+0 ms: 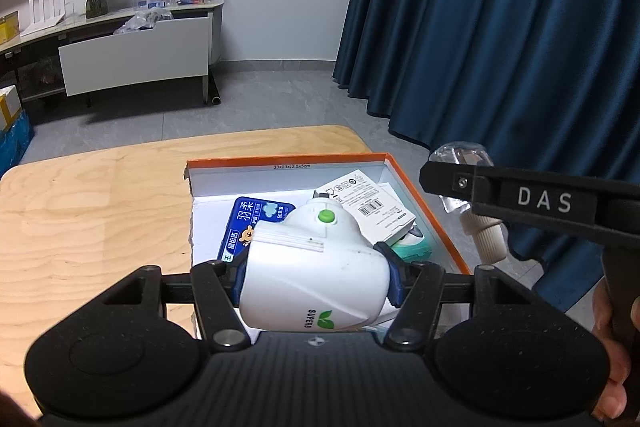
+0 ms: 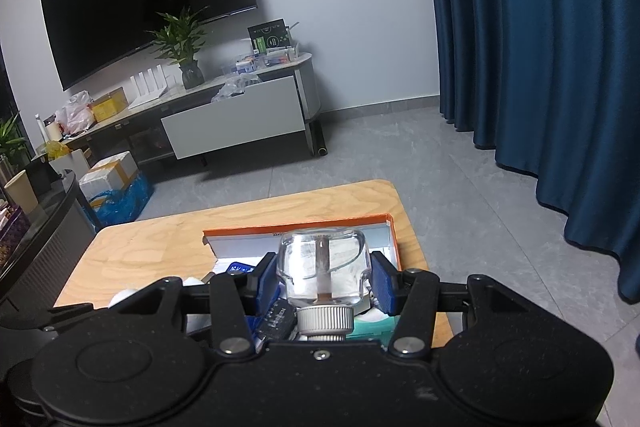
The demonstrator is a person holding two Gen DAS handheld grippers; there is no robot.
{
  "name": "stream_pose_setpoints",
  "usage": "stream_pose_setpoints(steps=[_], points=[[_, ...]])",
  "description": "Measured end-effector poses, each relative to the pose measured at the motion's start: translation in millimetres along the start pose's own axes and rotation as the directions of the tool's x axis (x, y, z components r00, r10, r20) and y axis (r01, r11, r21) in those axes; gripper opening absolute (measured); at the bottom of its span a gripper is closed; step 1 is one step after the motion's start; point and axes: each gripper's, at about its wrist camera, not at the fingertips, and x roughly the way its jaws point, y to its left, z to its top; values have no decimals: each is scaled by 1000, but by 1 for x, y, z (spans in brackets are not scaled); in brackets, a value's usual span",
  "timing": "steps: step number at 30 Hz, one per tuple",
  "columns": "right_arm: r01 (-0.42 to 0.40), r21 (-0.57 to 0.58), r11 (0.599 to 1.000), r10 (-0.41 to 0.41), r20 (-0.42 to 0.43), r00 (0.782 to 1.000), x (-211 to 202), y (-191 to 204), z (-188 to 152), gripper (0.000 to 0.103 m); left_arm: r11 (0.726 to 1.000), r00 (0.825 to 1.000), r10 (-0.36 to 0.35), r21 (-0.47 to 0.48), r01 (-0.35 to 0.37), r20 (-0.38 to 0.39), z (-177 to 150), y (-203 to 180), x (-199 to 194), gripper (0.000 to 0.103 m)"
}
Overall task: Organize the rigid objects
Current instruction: 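Move both held items over the tray, the plug-in above the blue box, then lower the plug-in into the tray and open the left tool while the right tool releases the bottle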
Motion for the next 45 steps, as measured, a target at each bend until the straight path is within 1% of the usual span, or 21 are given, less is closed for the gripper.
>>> stream_pose_setpoints(steps=[30,44,45], points=[[18,3,1000,-18,-19,1000,29,-10,7,60,1000,1000,-9,8,9,-17,9,-5,20,61],[32,-4,999,-33,-40,999,56,-16,17,60,1000,1000,-12,2,12,-22,12,-6,29,61],[34,-2,999,-34,-37,999,59,-17,17,62,1000,1000,-13,2,13,-23,13,-6,31,61]])
